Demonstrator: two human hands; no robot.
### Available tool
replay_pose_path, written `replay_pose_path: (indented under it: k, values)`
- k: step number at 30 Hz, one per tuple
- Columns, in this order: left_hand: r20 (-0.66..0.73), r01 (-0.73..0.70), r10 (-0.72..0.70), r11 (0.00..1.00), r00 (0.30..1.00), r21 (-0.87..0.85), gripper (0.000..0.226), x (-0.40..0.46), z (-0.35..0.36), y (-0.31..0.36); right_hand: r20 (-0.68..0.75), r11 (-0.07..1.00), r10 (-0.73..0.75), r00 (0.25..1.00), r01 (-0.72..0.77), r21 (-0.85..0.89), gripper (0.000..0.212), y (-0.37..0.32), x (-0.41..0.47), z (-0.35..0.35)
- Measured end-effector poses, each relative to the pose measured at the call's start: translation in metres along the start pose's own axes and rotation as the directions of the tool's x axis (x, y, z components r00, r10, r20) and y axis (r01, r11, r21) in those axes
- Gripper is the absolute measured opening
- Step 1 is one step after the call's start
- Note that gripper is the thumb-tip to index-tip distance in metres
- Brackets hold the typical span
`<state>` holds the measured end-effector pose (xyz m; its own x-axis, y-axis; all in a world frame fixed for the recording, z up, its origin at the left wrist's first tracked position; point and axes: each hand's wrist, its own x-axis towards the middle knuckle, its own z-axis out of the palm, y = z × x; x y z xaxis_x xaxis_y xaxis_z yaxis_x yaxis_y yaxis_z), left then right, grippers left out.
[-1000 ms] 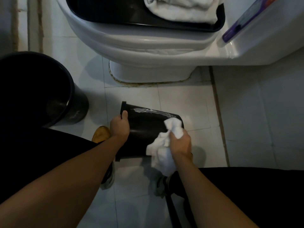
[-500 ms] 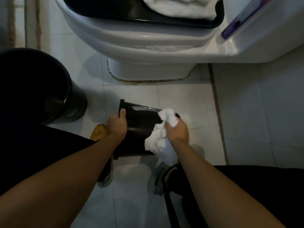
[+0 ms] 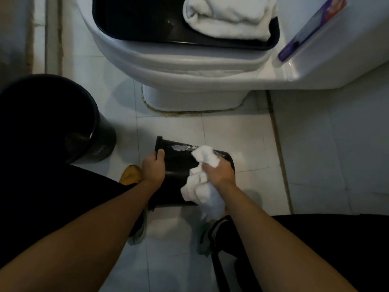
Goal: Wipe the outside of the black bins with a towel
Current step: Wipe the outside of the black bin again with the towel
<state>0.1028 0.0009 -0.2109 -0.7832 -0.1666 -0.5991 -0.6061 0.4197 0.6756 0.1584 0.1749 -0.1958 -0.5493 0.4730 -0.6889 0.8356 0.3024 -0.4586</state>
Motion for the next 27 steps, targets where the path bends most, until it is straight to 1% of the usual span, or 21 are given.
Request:
replay_pose_path:
  k: [2, 4, 6, 8, 9, 10, 12, 14, 16, 19, 22, 25, 27]
  values:
    - [0.053, -0.003, 0.004, 1.000, 0.999, -0.026, 0.025, -0.004, -0.003, 0.001, -0.045, 0.991, 0.115, 0.992, -0.111, 0.080, 0.037, 0.014, 0.006, -0.025]
    - [0.073, 0.037, -0.035, 0.999, 0.997, -0.033, 0.020, -0.004, -0.006, 0.002, -0.089, 0.976, 0.187, 0.978, -0.175, 0.132, 0.043, 0.028, 0.001, -0.048]
    - [0.087, 0.098, -0.095, 0.995, 0.992, -0.027, 0.021, -0.002, -0.007, 0.006, -0.125, 0.960, 0.225, 0.966, -0.198, 0.199, 0.046, 0.042, -0.003, -0.064]
    - [0.100, 0.149, -0.145, 0.988, 0.984, -0.040, 0.029, 0.000, -0.009, 0.010, -0.141, 0.943, 0.243, 0.960, -0.199, 0.268, 0.047, 0.046, -0.008, -0.073]
    - [0.109, 0.159, -0.155, 0.987, 0.982, -0.024, 0.035, 0.000, -0.010, 0.011, -0.143, 0.934, 0.235, 0.961, -0.182, 0.308, 0.044, 0.044, -0.011, -0.075]
    - [0.118, 0.148, -0.149, 0.989, 0.982, 0.016, 0.041, -0.001, -0.010, 0.013, -0.136, 0.920, 0.226, 0.964, -0.166, 0.355, 0.038, 0.042, -0.013, -0.075]
    - [0.139, 0.081, -0.093, 0.993, 0.986, 0.091, 0.049, -0.006, -0.003, 0.013, -0.112, 0.878, 0.203, 0.973, -0.130, 0.460, 0.027, 0.039, -0.017, -0.072]
    - [0.147, 0.002, -0.016, 0.995, 0.989, 0.099, 0.049, -0.012, 0.005, 0.012, -0.085, 0.834, 0.177, 0.980, -0.104, 0.541, 0.023, 0.032, -0.025, -0.069]
    - [0.163, -0.029, 0.018, 0.998, 0.986, 0.064, 0.045, -0.016, 0.010, 0.015, -0.078, 0.827, 0.154, 0.985, -0.085, 0.556, 0.022, 0.031, -0.027, -0.067]
    - [0.171, -0.005, 0.012, 0.999, 0.985, -0.041, 0.033, -0.016, 0.011, 0.016, -0.080, 0.837, 0.128, 0.988, -0.065, 0.543, 0.017, 0.030, -0.026, -0.065]
    - [0.170, 0.019, -0.001, 0.994, 0.985, -0.104, 0.028, -0.016, 0.010, 0.012, -0.100, 0.845, 0.128, 0.987, -0.056, 0.532, 0.020, 0.030, -0.022, -0.060]
    - [0.218, 0.067, -0.034, 0.987, 0.975, -0.145, 0.022, -0.016, 0.011, 0.009, -0.130, 0.875, 0.093, 0.987, -0.019, 0.483, 0.027, 0.030, -0.020, -0.050]
    - [0.232, 0.103, -0.061, 0.980, 0.971, -0.172, 0.020, -0.015, 0.012, 0.010, -0.149, 0.913, 0.039, 0.988, 0.025, 0.406, 0.030, 0.029, -0.020, -0.042]
